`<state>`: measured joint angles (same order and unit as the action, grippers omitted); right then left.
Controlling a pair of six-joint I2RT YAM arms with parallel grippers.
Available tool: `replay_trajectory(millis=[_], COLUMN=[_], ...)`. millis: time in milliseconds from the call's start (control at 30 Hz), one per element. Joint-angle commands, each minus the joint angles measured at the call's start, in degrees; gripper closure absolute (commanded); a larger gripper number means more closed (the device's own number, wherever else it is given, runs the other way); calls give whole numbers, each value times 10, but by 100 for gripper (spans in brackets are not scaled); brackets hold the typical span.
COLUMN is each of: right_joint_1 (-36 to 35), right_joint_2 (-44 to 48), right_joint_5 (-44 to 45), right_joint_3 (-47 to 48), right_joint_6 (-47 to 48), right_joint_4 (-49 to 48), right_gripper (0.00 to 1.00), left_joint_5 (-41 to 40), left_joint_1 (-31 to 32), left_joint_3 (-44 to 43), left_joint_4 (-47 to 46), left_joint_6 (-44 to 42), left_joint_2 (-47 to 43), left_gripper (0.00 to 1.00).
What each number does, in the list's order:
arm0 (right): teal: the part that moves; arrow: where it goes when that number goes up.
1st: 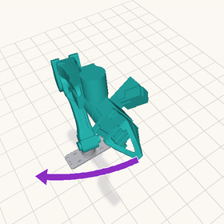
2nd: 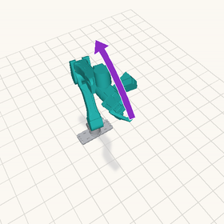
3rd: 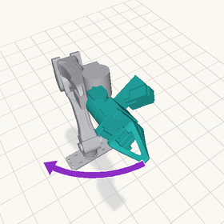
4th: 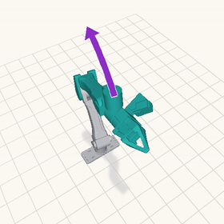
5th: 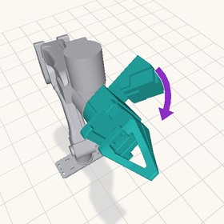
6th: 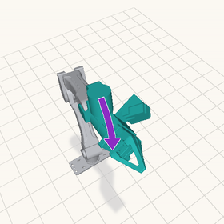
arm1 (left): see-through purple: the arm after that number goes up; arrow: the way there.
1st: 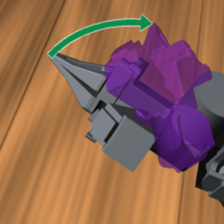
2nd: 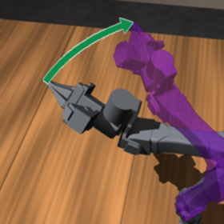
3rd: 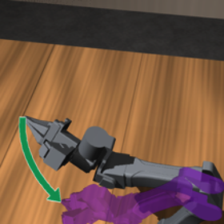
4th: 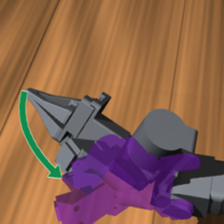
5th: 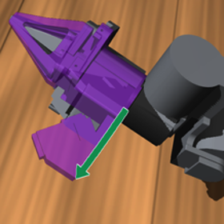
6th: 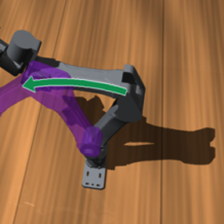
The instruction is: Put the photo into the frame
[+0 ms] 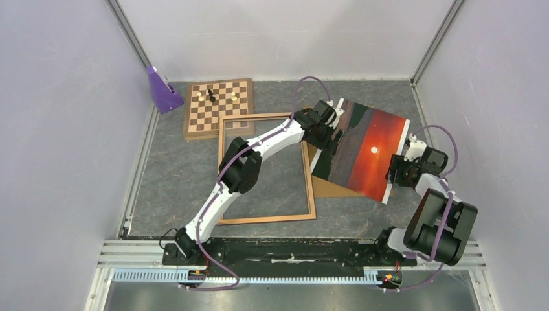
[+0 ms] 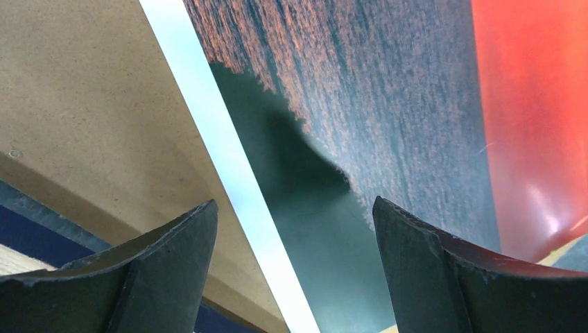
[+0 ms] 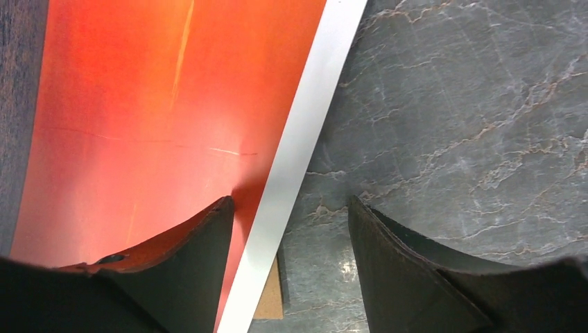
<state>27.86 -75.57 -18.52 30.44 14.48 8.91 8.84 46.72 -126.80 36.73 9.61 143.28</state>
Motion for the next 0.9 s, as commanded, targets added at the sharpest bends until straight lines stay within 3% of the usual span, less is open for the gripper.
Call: replay_trajectory(millis=[0,300,867], right_joint_1=[23,44,43], right_joint_2=[-25,-56,-100], right_joint_5=[-8,-37,-88], right_joint_3=[8,7,3], right_joint_6=[0,14,16], right_joint_4=[2,-4,-10], right_gripper=[37,50,60], left_joint_5=[-18,47,240], left_joint_1=[-1,-1,-8], left_joint_3=[-47,-38,54], left_joint_4=[34,48,-28], left_joint_6=[18,41,181], left_joint_2=[28,40,20], left_gripper=[10,14,21])
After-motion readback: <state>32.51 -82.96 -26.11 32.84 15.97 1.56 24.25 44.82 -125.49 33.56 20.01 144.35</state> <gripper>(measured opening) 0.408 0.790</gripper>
